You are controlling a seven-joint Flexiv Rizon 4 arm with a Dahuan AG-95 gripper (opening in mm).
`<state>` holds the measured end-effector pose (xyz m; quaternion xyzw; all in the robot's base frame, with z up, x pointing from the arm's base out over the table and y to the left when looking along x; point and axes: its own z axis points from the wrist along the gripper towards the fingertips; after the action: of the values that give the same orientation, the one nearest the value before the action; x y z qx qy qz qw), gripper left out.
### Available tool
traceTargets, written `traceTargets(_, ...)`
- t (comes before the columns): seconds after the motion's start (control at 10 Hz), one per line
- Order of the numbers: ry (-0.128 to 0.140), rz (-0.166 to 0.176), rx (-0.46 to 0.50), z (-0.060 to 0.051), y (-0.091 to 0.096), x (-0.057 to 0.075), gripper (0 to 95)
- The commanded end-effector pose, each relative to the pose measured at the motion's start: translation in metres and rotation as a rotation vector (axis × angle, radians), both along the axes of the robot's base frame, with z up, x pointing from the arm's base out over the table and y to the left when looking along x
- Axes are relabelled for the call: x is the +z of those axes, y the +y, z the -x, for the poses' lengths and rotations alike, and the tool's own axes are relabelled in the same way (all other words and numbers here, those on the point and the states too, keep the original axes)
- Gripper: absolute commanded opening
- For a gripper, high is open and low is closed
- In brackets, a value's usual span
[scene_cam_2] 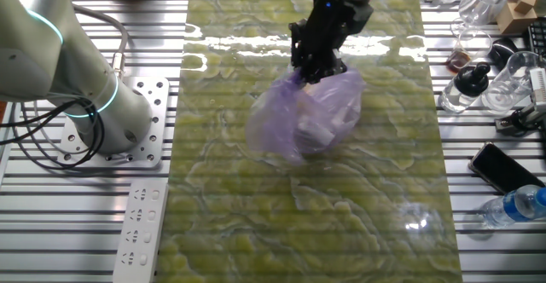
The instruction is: Pick up a bag of things
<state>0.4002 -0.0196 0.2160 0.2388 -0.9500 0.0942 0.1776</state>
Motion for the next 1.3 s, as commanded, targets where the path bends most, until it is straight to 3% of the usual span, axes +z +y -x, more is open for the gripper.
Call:
traceTargets(0.1, -0.078, -0.048, -0.003, 0.003, 0.0, 0.008, 0.0)
traceTargets(0.5, -0.082, -0.045, -0.023, 0.004, 0.005, 0.031, 0.0)
traceTargets(1.0, -0.081, -0.036, -0.053, 0.013, 0.011, 0.063, 0.0)
traceTargets(1.3, -0.068, -0.032, -0.061, 0.01, 0.013, 0.082, 0.0)
